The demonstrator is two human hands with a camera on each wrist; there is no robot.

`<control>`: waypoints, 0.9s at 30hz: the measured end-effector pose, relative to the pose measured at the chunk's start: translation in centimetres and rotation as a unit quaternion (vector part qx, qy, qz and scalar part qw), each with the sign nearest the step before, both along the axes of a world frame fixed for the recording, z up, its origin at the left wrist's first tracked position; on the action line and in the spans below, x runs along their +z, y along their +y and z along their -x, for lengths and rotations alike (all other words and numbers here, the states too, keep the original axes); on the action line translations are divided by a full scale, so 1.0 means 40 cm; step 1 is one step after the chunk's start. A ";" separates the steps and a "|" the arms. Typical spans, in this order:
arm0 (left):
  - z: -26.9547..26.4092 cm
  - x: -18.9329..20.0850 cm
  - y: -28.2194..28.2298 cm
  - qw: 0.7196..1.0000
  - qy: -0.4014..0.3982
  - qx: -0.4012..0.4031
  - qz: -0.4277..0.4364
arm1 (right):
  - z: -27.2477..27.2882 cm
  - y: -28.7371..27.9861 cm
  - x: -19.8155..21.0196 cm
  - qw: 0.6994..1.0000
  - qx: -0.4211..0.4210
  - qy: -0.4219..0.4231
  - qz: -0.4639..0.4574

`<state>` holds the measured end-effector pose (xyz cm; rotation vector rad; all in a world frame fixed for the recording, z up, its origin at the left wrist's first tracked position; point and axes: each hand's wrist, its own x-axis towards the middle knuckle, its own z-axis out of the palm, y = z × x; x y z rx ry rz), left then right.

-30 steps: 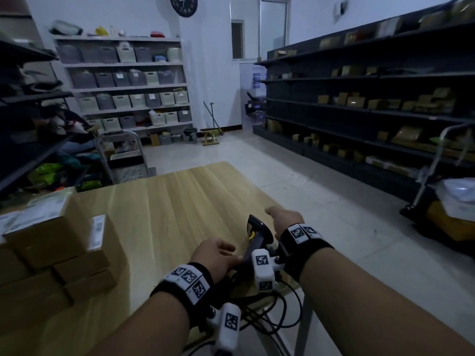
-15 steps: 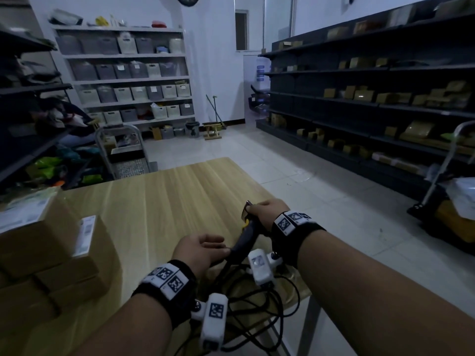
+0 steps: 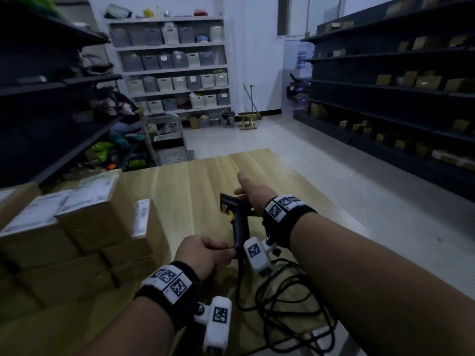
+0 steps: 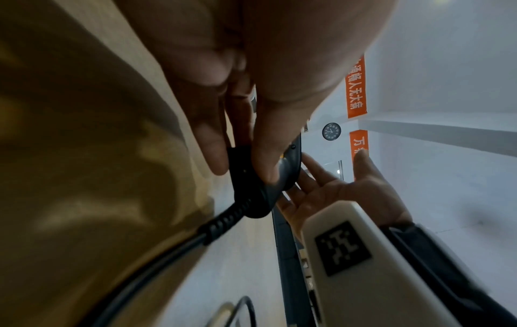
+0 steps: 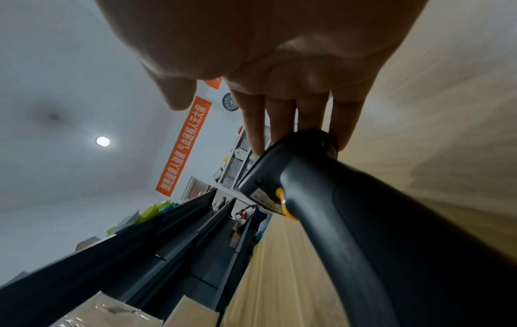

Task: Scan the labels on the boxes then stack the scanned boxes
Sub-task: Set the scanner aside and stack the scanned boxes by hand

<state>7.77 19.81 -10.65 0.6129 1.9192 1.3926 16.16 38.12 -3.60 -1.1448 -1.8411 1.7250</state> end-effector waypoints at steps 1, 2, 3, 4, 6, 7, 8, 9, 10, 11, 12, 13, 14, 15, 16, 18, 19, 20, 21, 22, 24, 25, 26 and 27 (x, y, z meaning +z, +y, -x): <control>0.012 -0.004 -0.007 1.000 0.001 -0.001 0.005 | 0.016 -0.007 0.002 1.000 0.004 0.003 0.009; 0.021 -0.007 -0.014 1.000 0.005 -0.003 0.011 | 0.030 -0.010 -0.002 1.000 0.005 0.008 0.017; 0.029 -0.008 -0.019 1.000 0.011 -0.005 0.018 | 0.041 -0.013 -0.005 1.000 0.007 0.007 0.023; 0.036 -0.008 -0.023 0.999 0.021 -0.004 0.026 | 0.052 -0.015 -0.009 1.000 0.013 0.004 0.025; 0.049 -0.012 -0.026 0.998 0.043 -0.005 0.041 | 0.069 -0.019 -0.017 0.999 0.026 -0.011 0.026; 0.052 -0.015 -0.027 0.998 0.052 -0.006 0.046 | 0.075 -0.020 -0.022 0.999 0.030 -0.019 0.029; 0.053 -0.019 -0.027 0.997 0.058 -0.007 0.050 | 0.080 -0.020 -0.027 0.999 0.033 -0.025 0.031; 0.054 -0.024 -0.025 0.996 0.066 -0.009 0.052 | 0.084 -0.021 -0.031 0.998 0.036 -0.031 0.033; 0.053 -0.029 -0.023 0.996 0.072 -0.011 0.053 | 0.090 -0.020 -0.037 0.998 0.036 -0.031 0.035; 0.053 -0.032 -0.021 0.995 0.079 -0.016 0.055 | 0.093 -0.019 -0.042 0.998 0.036 -0.033 0.036; 0.050 -0.032 -0.021 0.994 0.088 -0.020 0.058 | 0.095 -0.016 -0.048 0.998 0.036 -0.036 0.036; 0.049 -0.031 -0.021 0.993 0.097 -0.024 0.063 | 0.097 -0.015 -0.053 0.998 0.039 -0.042 0.035; 0.047 -0.030 -0.021 0.992 0.102 -0.027 0.069 | 0.097 -0.015 -0.056 0.997 0.042 -0.048 0.034; 0.046 -0.027 -0.022 0.992 0.105 -0.027 0.072 | 0.096 -0.016 -0.058 0.997 0.045 -0.054 0.033; 0.046 -0.025 -0.023 0.991 0.106 -0.025 0.074 | 0.095 -0.019 -0.058 0.997 0.046 -0.058 0.030; 0.045 -0.019 -0.028 0.991 0.107 -0.029 0.079 | 0.090 -0.022 -0.059 0.997 0.046 -0.061 0.023; 0.044 -0.014 -0.032 0.990 0.107 -0.033 0.080 | 0.088 -0.024 -0.059 0.997 0.046 -0.060 0.019; 0.044 -0.008 -0.036 0.991 0.104 -0.036 0.079 | 0.086 -0.029 -0.058 0.997 0.047 -0.063 0.012; 0.044 -0.002 -0.041 0.991 0.101 -0.038 0.075 | 0.084 -0.032 -0.058 0.996 0.051 -0.066 0.001; 0.044 0.004 -0.046 0.992 0.100 -0.039 0.072 | 0.083 -0.034 -0.055 0.996 0.051 -0.072 -0.016; 0.041 0.019 -0.058 0.992 0.109 -0.032 0.061 | 0.083 -0.037 -0.046 0.995 0.036 -0.071 -0.058; 0.038 0.029 -0.065 0.991 0.118 -0.027 0.057 | 0.084 -0.035 -0.041 0.995 0.024 -0.058 -0.072; 0.037 0.038 -0.073 0.990 0.127 -0.023 0.056 | 0.083 -0.036 -0.031 0.996 0.014 -0.041 -0.078; 0.035 0.046 -0.081 0.990 0.128 -0.020 0.049 | 0.081 -0.035 -0.022 0.996 0.006 -0.028 -0.084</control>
